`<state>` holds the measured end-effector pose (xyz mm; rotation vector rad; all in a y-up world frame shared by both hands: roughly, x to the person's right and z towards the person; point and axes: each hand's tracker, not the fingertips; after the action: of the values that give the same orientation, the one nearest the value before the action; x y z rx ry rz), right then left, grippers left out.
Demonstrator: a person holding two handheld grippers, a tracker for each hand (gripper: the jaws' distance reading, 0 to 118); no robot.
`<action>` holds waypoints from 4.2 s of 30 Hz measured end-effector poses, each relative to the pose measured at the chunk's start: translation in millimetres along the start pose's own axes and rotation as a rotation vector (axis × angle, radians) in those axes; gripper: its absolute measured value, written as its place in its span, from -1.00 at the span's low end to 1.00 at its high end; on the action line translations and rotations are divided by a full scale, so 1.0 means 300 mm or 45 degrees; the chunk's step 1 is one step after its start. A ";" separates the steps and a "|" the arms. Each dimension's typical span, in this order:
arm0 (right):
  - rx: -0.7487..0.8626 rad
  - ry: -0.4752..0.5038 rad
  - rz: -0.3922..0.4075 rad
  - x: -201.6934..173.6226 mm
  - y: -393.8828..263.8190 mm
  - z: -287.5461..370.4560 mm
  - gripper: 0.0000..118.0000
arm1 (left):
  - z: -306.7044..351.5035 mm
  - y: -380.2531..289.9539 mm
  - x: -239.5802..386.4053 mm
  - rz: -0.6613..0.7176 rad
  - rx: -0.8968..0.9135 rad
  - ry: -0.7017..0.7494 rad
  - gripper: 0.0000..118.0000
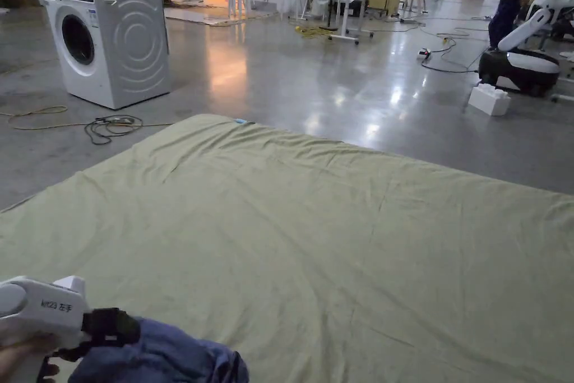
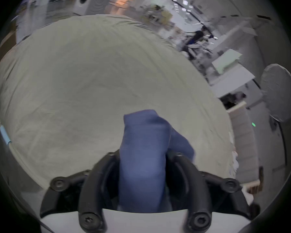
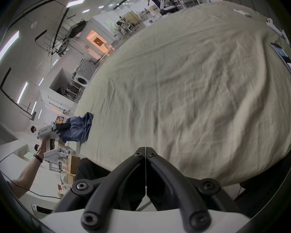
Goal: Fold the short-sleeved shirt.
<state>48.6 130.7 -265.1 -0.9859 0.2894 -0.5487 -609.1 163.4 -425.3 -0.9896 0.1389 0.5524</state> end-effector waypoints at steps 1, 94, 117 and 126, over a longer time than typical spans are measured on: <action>0.003 0.001 0.006 0.008 0.000 0.012 -1.00 | 0.018 -0.001 0.017 -0.019 0.040 0.084 0.27; 1.173 -0.395 0.731 -0.259 0.057 0.711 1.00 | 0.810 -0.910 0.984 -0.840 1.127 -0.266 1.00; 1.132 -0.378 0.687 -0.242 0.056 0.701 1.00 | 0.806 -0.915 0.974 -0.837 1.107 -0.266 1.00; 1.126 -0.373 0.685 -0.240 0.051 0.700 1.00 | 0.814 -0.908 0.970 -0.836 1.115 -0.263 1.00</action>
<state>92.3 326.2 -168.0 -0.0988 0.0223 -0.0026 -256.6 358.6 -188.6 -0.0852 -0.1283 -0.0434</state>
